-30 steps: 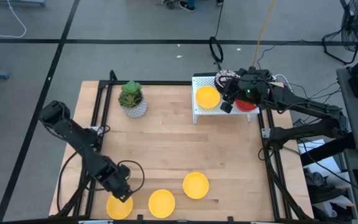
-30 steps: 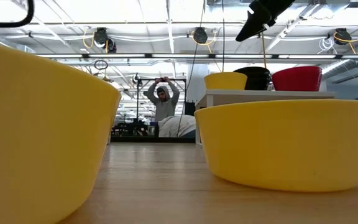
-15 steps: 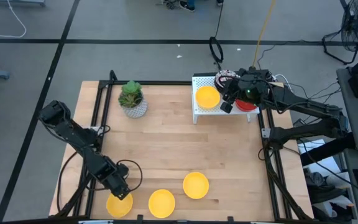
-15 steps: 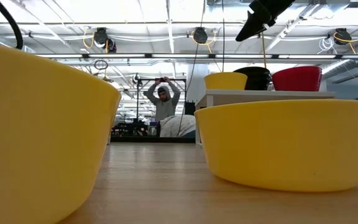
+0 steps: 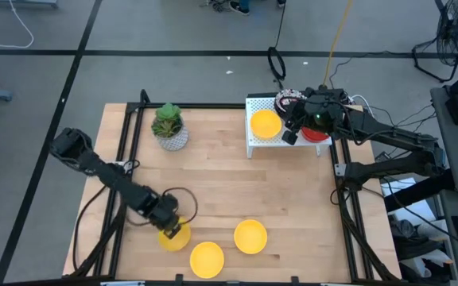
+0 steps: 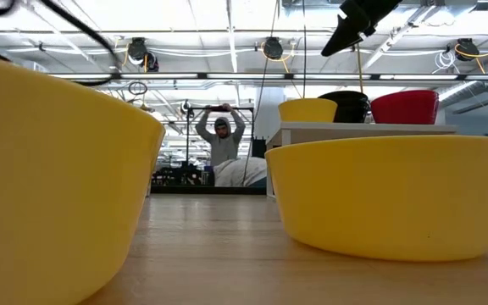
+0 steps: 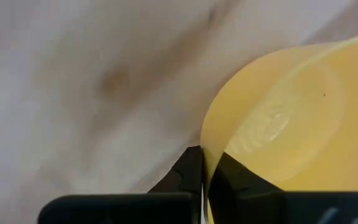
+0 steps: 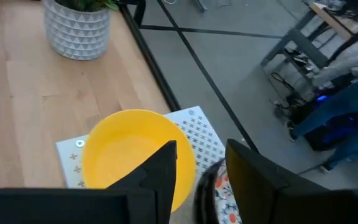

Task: Pick & Place Mini bowls
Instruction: Stack the yellow bowl on top of the yellow bowl on the shelf

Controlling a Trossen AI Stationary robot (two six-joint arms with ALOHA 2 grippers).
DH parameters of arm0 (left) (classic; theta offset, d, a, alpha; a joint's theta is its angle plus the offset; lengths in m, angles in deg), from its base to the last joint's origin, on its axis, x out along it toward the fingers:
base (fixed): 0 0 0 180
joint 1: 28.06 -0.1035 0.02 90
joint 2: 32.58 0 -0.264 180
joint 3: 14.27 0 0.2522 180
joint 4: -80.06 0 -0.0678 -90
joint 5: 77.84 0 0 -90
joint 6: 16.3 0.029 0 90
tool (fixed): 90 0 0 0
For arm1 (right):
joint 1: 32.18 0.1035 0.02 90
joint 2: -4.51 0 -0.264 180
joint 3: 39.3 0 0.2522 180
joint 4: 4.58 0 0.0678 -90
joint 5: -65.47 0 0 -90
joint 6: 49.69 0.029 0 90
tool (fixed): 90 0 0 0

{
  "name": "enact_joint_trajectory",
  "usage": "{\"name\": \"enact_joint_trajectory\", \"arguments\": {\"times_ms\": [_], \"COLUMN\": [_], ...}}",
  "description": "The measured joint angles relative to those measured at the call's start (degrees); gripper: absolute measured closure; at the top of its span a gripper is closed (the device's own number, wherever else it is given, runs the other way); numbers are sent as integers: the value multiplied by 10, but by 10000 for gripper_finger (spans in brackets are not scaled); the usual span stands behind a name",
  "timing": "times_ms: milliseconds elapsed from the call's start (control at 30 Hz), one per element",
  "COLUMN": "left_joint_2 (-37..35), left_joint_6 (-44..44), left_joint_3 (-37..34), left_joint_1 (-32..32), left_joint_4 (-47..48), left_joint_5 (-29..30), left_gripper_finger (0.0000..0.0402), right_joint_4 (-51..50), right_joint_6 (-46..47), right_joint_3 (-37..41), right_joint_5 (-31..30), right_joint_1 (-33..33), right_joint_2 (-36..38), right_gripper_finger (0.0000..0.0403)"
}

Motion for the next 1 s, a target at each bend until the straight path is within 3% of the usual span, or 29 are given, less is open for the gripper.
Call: {"name": "enact_joint_trajectory", "arguments": {"times_ms": [200,400,500,800,1000], "left_joint_2": [0,0,0,1,69], "left_joint_6": [145,309,364,430,498], "left_joint_3": [0,0,0,9,101], "left_joint_1": [-125,-231,-277,-374,-394], "left_joint_4": [-44,-219,-264,-256,-195], "left_joint_5": [26,52,52,49,27], "left_gripper_finger": [395,393,396,397,397], "right_joint_4": [0,2,23,197,237], "right_joint_6": [7,21,21,-2,-2], "right_joint_3": [0,17,47,177,195], "right_joint_5": [91,171,173,173,172], "right_joint_1": [0,5,20,85,124], "right_joint_2": [0,0,0,0,0], "right_gripper_finger": [292,301,302,299,284]}}
